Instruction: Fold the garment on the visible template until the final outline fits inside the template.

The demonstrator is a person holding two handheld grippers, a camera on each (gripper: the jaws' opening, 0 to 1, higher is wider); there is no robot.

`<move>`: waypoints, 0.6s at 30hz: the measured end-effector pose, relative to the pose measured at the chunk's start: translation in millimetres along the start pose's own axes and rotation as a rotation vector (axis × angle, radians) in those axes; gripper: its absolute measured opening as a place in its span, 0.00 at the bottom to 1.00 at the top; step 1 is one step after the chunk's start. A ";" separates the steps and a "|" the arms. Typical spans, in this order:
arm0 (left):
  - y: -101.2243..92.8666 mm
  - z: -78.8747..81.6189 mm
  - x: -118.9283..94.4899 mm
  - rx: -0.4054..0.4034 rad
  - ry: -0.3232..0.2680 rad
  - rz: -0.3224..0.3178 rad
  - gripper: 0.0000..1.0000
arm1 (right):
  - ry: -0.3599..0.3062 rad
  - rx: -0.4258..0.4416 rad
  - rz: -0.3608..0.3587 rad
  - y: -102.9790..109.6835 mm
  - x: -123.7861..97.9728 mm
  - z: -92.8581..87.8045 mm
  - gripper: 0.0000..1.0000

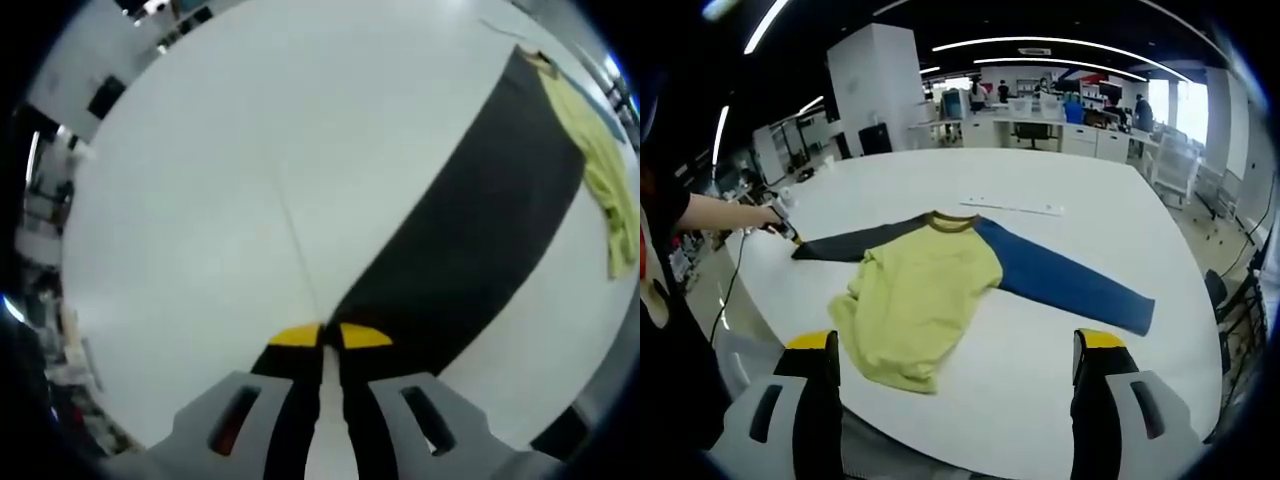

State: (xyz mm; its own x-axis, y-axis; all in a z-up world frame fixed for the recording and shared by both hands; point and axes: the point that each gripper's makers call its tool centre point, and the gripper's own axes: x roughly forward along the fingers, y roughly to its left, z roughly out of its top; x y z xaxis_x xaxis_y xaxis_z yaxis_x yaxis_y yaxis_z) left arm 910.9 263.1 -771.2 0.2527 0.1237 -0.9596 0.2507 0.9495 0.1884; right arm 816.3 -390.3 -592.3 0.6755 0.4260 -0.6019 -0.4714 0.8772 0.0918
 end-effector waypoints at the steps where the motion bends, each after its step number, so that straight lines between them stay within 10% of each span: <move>1: 0.1 -0.5 -0.6 -0.002 0.001 0.003 0.04 | 0.000 0.001 -0.001 -0.2 -0.7 -0.4 0.96; 18: 0.1 -5.1 -34.8 0.009 -0.014 0.037 0.20 | -0.038 -0.003 0.008 4.4 -10.6 4.8 0.96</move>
State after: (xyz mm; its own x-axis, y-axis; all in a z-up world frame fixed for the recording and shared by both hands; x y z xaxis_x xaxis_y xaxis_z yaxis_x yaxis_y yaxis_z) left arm 897.4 260.4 -738.8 0.2749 0.1550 -0.9489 0.2492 0.9417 0.2261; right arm 809.8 -390.0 -581.7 0.6924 0.4413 -0.5708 -0.4789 0.8729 0.0939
